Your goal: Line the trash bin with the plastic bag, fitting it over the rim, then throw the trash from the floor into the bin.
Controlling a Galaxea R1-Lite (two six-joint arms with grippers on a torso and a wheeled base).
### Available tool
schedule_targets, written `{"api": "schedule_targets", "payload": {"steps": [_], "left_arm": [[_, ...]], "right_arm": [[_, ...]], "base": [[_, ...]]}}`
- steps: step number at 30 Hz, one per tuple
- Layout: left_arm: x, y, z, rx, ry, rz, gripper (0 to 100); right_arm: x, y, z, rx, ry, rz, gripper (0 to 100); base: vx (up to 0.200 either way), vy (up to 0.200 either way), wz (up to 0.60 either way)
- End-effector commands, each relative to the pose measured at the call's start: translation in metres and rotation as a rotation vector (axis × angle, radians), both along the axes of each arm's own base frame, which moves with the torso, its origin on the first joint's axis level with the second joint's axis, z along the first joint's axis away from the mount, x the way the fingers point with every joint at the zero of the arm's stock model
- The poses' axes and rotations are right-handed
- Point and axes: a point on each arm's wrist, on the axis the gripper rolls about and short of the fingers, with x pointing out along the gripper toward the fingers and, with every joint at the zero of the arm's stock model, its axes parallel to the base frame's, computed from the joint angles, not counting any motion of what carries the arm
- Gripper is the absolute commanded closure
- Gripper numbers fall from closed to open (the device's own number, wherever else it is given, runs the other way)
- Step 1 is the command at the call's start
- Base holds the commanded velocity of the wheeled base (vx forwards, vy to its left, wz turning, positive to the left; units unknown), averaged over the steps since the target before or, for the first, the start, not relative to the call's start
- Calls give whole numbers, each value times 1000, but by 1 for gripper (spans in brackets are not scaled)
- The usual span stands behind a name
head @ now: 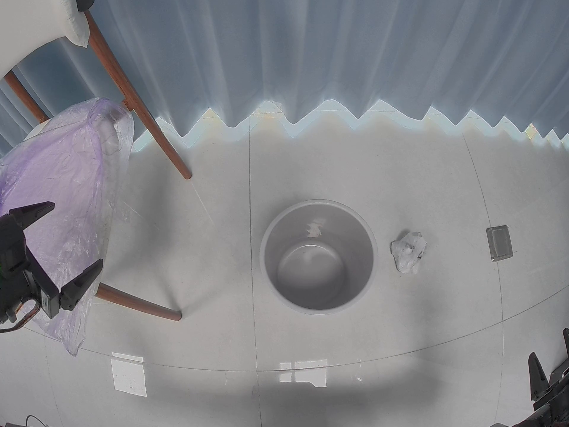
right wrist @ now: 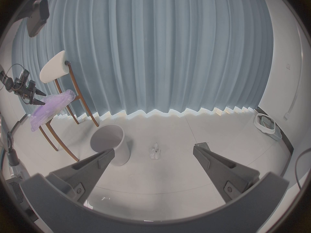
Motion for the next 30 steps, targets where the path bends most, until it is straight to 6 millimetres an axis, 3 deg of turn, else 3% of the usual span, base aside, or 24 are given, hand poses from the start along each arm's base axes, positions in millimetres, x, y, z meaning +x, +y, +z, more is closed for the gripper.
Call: {"api": "schedule_targets", "payload": {"steps": [1, 8, 20, 30], "left_arm": [[16, -9, -2, 39, 40, -3, 0], [23, -23, -3, 114, 45, -3, 0], [56, -39, -8, 162, -6, 173, 0], [59, -40, -19, 299, 13, 265, 0]], "right_arm": [[0, 0, -5, 0, 1, 0, 0], [0, 0, -5, 0, 1, 0, 0], [0, 0, -5, 0, 1, 0, 0], [0, 0, -5, 0, 1, 0, 0]], "base": [[0, 0, 0], [0, 0, 0], [0, 0, 0], [0, 0, 0]]}}
